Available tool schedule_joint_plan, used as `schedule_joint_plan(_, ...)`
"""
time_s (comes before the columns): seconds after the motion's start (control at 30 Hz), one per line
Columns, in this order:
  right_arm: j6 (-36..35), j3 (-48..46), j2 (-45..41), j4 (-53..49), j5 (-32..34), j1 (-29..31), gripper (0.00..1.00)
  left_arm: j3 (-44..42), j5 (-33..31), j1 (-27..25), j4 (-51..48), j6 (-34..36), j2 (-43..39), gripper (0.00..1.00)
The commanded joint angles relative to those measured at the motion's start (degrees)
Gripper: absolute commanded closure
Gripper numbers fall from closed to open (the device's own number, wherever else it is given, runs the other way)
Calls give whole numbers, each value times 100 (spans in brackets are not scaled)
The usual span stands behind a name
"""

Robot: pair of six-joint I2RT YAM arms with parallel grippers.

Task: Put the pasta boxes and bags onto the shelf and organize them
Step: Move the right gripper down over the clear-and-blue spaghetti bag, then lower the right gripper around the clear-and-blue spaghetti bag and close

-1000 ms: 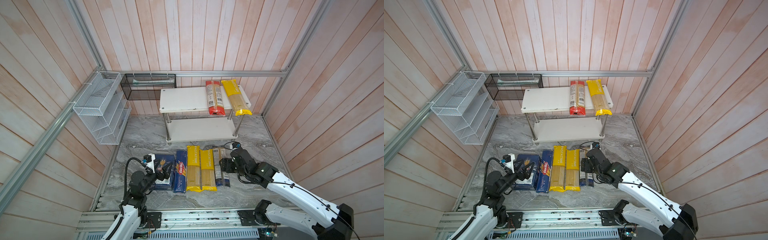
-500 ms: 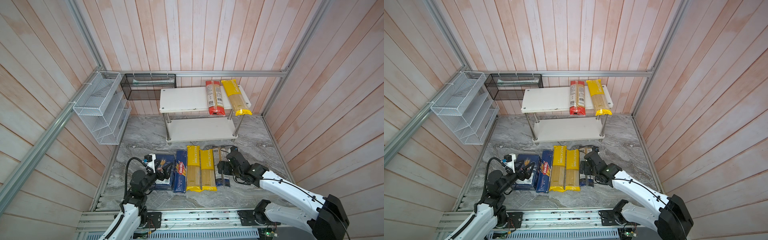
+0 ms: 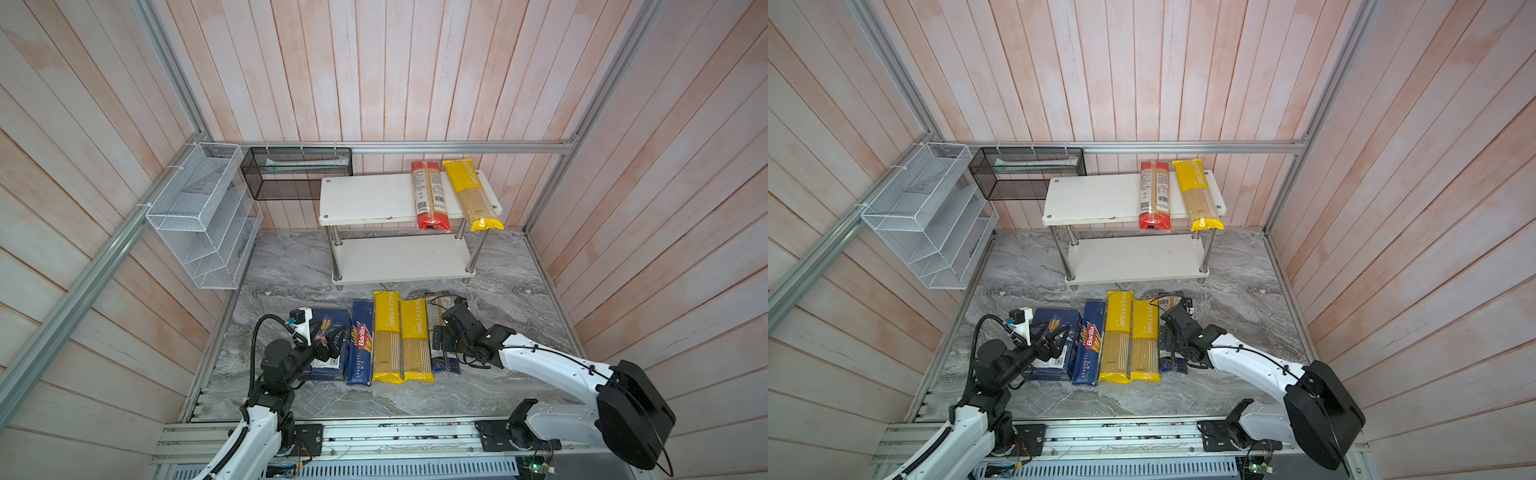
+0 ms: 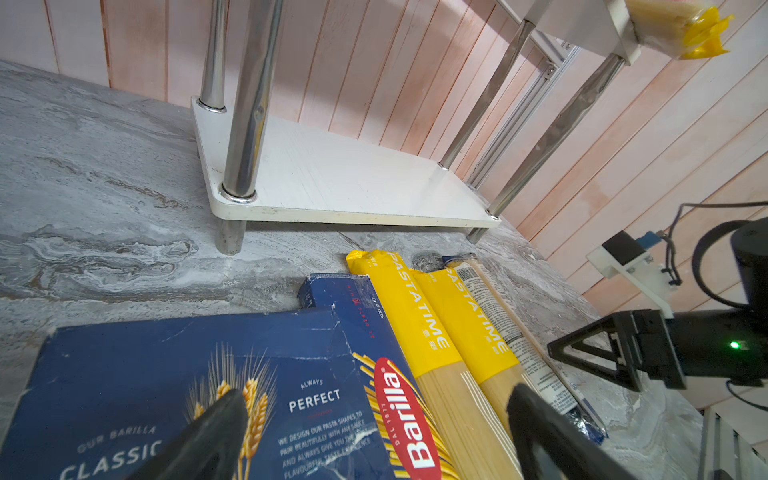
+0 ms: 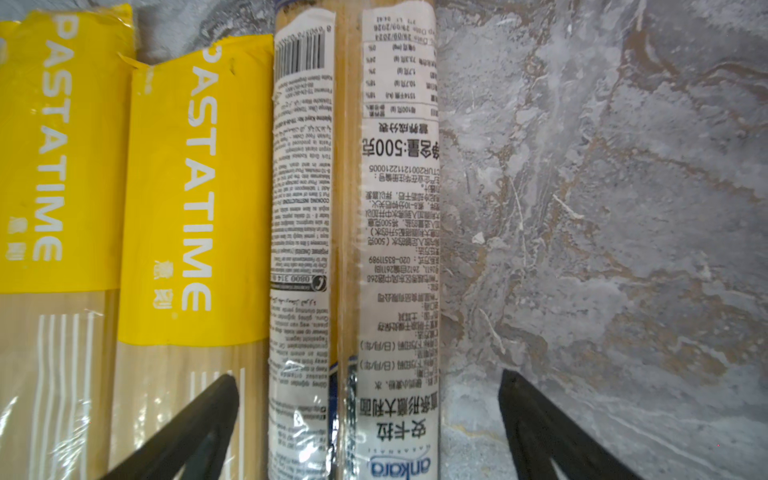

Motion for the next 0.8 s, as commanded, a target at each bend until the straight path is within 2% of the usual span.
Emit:
schedule_joint_plan(0.0,-98,-28,73,345,31,-38,2,34,-13,-15,87,-17,-10,0)
schedule_joint_plan(0.47,-371,36,662,804,-280,-277,2,34,-61,-9,60,-25,-4,0)
schedule_joint_plan(0.77,-368,134,1021,677,-208,-342,2,18,-97,-13,28,-40,-83,0)
